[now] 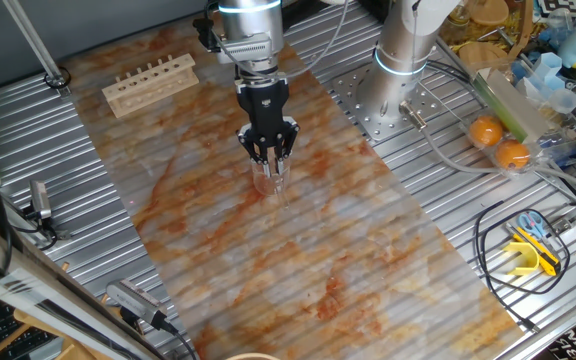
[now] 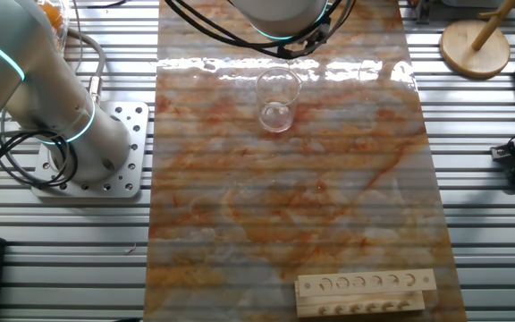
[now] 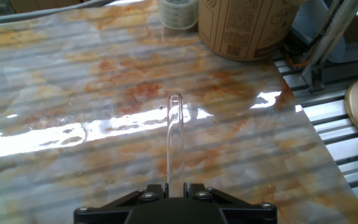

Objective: Pour out the test tube

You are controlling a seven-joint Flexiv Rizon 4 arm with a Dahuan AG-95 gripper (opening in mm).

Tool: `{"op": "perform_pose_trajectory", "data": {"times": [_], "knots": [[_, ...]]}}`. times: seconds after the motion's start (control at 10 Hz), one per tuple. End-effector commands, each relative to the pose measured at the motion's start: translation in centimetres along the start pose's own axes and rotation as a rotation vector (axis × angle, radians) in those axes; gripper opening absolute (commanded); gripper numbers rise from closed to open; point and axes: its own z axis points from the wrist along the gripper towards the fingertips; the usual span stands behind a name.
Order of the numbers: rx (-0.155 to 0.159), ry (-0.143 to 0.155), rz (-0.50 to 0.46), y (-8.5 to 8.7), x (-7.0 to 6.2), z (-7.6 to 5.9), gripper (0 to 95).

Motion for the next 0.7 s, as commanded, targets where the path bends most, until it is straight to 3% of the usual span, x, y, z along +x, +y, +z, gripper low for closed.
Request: {"op": "perform_pose_trajectory", "data": {"times": [0.1,0.7], "knots": [[0.000,0.001,0.001,0.10,-0.08,-0.21,0.0],[0.000,0.007,0.002,0.10,-0.08,-0.23,0.0]]}}
